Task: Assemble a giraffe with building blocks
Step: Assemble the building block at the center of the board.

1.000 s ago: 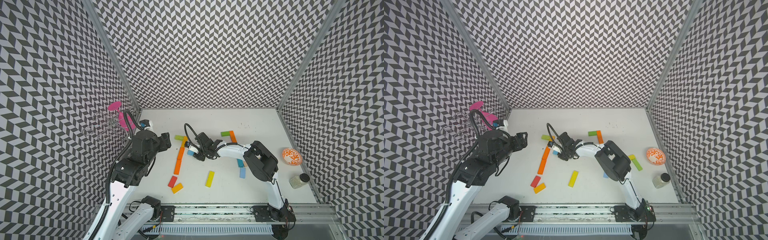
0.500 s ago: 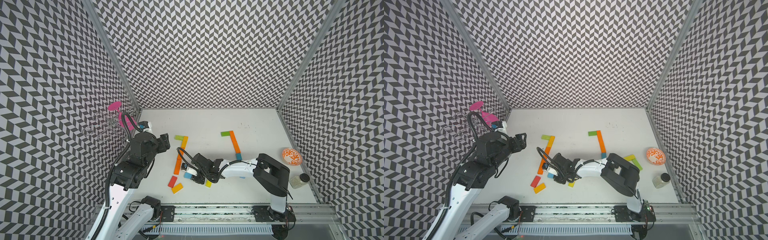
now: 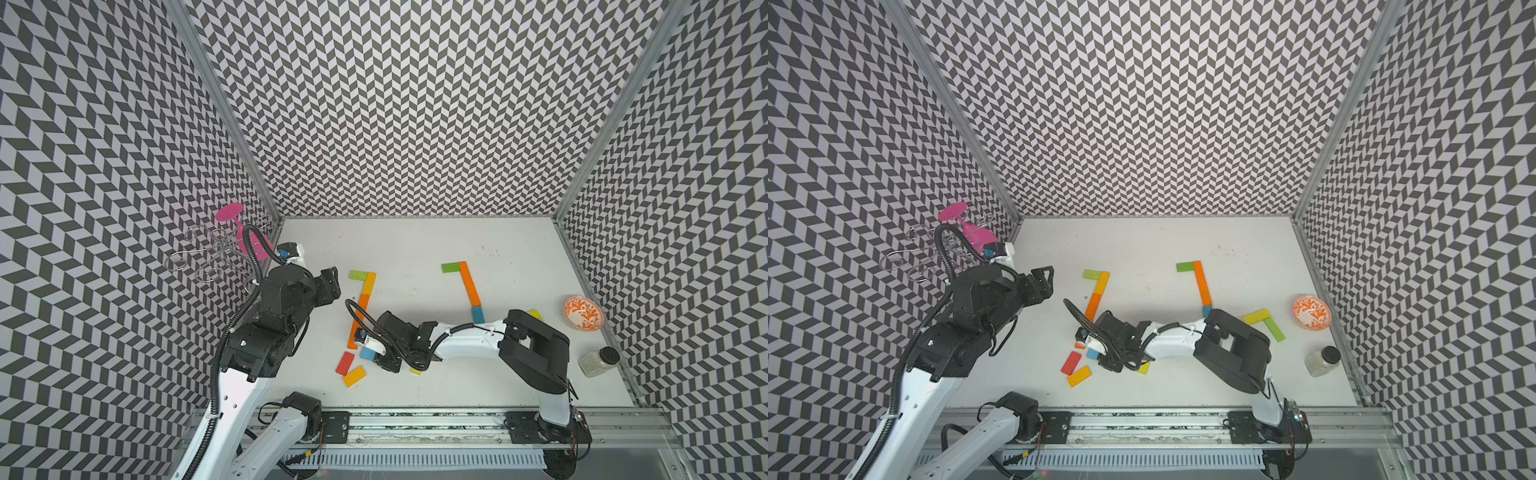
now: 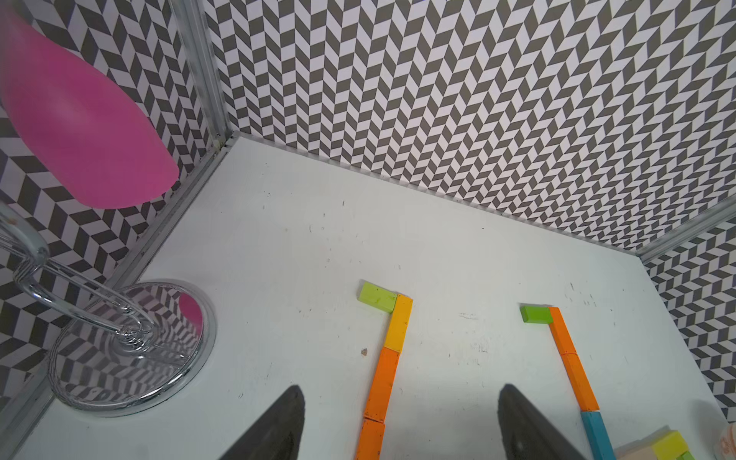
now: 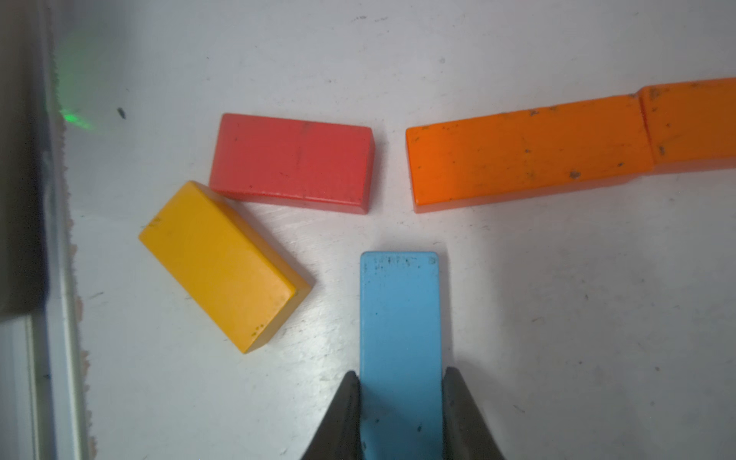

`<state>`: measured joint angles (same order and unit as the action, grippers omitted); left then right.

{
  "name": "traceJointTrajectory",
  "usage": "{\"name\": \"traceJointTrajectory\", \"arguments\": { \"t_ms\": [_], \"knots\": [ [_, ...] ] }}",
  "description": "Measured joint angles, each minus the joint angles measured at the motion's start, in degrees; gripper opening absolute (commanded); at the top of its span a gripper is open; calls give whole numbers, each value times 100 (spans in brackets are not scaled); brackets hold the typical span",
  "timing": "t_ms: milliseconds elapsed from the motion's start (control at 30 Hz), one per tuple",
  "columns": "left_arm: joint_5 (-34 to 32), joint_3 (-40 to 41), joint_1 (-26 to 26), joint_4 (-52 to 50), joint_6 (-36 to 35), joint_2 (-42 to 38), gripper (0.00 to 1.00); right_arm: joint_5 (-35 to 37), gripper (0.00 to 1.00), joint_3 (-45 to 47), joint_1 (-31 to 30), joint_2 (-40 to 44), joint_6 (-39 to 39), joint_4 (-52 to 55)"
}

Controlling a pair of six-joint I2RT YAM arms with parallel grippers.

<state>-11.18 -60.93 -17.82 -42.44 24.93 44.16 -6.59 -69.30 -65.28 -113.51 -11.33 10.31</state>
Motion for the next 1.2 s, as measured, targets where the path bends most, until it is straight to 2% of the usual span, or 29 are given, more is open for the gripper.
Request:
{"name": "traceJointTrajectory", "arguments": {
  "t_ms": [400,467,600,667,767,867,967,1200],
  "knots": [
    [2,0,68,2,-125,-4,78,107,21,-372,129,-254,-92,101],
    [2,0,76,2,-133,-7,78,125,24,-374,129,-256,-114,107],
    [0,0,90,2,-151,-24,78,131,41,-409,129,-269,-181,164],
    [0,0,98,2,-153,-42,78,144,43,-415,129,-289,-221,208],
    [0,0,98,2,-155,-46,78,144,43,-415,129,-293,-267,216],
    [-2,0,101,4,-155,-46,78,138,34,-415,129,-293,-321,219],
    [-2,0,101,4,-155,-46,78,122,30,-422,129,-293,-393,229],
    [-2,0,105,4,-160,-70,78,118,29,-503,129,-323,-549,323]
  ]
}}
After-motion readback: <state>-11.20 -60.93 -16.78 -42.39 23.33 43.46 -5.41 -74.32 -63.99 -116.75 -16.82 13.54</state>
